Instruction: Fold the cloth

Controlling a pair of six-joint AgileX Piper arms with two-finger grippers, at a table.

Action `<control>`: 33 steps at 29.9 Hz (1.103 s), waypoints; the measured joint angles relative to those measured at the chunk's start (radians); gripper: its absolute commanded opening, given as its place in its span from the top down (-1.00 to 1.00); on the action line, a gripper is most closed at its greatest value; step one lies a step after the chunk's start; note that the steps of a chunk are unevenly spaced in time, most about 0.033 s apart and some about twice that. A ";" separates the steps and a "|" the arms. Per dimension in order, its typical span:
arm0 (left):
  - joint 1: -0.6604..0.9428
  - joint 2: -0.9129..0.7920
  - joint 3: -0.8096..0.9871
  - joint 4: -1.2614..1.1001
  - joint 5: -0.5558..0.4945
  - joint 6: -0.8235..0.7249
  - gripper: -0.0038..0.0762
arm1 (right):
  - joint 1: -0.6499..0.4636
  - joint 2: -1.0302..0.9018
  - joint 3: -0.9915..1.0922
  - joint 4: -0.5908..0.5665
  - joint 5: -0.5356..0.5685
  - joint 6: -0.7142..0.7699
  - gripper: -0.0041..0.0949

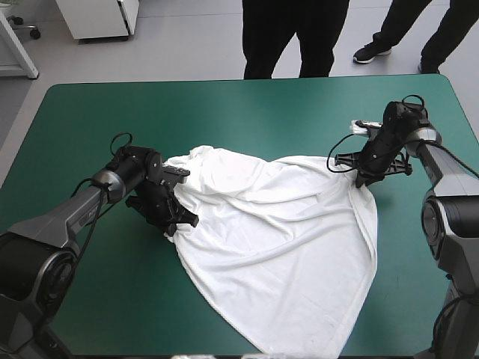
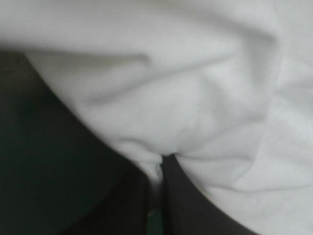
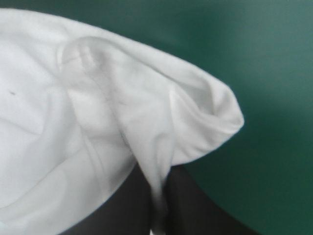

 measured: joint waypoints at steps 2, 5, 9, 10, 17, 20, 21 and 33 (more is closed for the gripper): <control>-0.001 0.000 -0.028 0.003 0.006 0.000 0.93 | 0.000 -0.031 0.003 0.001 0.008 -0.002 0.95; -0.002 -0.020 -0.110 0.036 0.015 -0.019 0.93 | 0.000 -0.115 -0.011 0.001 0.017 -0.002 0.95; -0.002 -0.106 -0.283 0.094 0.067 -0.038 0.93 | 0.000 -0.265 -0.084 0.006 0.041 -0.003 0.95; -0.002 -0.123 -0.335 0.106 0.081 -0.040 0.93 | 0.000 -0.305 -0.110 0.006 0.047 -0.003 0.95; -0.002 -0.229 -0.718 0.154 0.126 -0.045 0.93 | 0.000 -0.521 -0.282 0.016 0.070 -0.008 0.95; -0.002 -0.249 -0.905 0.156 0.126 -0.045 0.93 | 0.000 -0.593 -0.367 0.036 0.070 -0.033 0.95; -0.002 -0.252 -0.965 0.156 0.126 -0.045 0.93 | 0.000 -0.612 -0.400 0.045 0.070 -0.040 0.95; -0.002 -0.271 -1.506 0.020 0.123 -0.006 0.93 | 0.000 -0.683 -0.871 0.132 0.071 -0.069 0.95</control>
